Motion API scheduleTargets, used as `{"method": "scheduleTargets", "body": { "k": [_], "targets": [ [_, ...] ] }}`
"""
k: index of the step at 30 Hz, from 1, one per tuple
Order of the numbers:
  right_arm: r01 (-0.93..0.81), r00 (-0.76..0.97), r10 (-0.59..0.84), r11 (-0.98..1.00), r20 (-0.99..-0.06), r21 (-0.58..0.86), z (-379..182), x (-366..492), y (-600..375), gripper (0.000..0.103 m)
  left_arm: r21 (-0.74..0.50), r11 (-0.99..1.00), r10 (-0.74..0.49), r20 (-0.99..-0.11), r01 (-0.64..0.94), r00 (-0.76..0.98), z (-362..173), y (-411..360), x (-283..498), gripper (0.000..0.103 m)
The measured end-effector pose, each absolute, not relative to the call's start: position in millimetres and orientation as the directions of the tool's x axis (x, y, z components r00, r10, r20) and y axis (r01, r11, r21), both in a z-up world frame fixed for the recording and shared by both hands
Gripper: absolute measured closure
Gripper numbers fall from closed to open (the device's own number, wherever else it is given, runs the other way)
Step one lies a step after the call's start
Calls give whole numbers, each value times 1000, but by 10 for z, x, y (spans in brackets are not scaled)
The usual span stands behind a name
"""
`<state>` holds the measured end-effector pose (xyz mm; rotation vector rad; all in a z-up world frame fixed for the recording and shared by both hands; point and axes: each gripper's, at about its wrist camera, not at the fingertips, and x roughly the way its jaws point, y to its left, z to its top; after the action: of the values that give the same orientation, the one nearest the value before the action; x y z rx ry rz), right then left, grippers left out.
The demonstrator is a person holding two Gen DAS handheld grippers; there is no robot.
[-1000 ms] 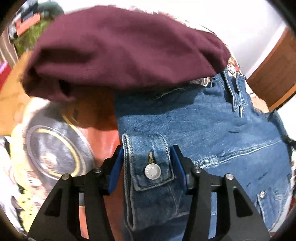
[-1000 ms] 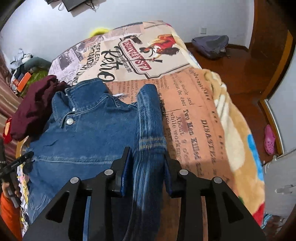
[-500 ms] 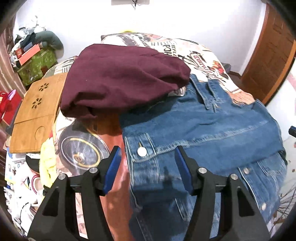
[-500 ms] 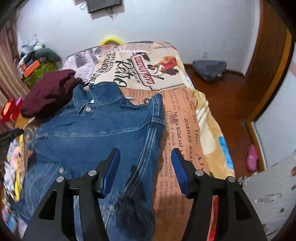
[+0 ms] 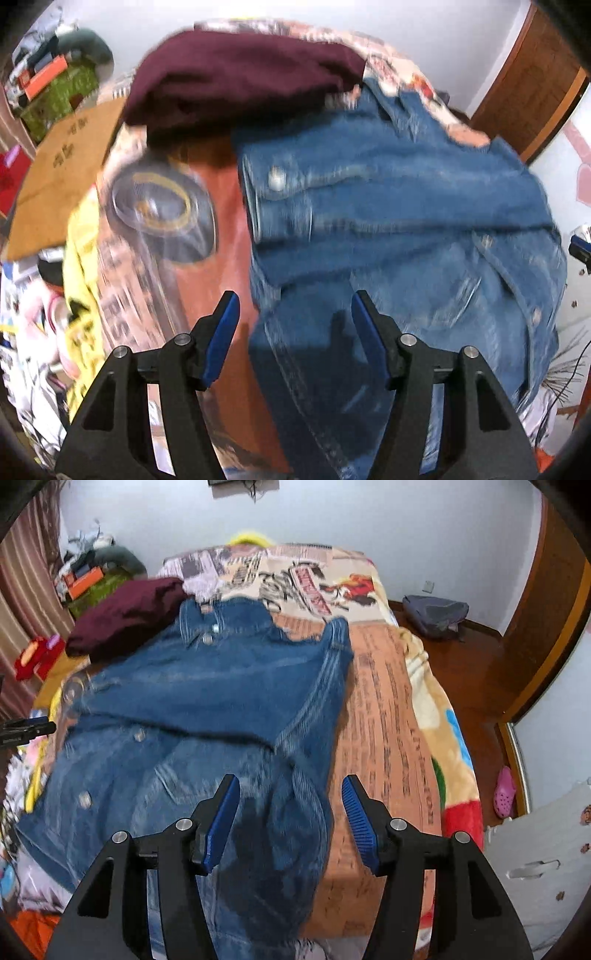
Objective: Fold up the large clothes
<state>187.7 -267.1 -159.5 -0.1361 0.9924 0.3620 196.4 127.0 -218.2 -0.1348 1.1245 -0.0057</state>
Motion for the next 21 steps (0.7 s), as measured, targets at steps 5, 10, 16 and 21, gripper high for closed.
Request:
{"method": "scheduleTargets", "body": {
  "k": [5,10,16,21],
  "targets": [
    [-352,429,245,932,-869,89,-1783,1765,-2753,49,-185,979,-146,-931,-89,334,-2514,1313,1825,41],
    [-331,357,282,930,-891,161,-1993,1686,-2824,49,-240,965,-196,-930,-109,311,-2633,1319,1722,41],
    [-291,314,366,916,-876,278,-2163,1649,-2909,48,-369,918,-322,-906,-142,275,-2694,1435,1541,40],
    [-290,342,397,907,-852,306,-2200,1581,-2913,45,-443,878,-381,-876,-179,296,-2736,1468,1367,40]
  ]
}}
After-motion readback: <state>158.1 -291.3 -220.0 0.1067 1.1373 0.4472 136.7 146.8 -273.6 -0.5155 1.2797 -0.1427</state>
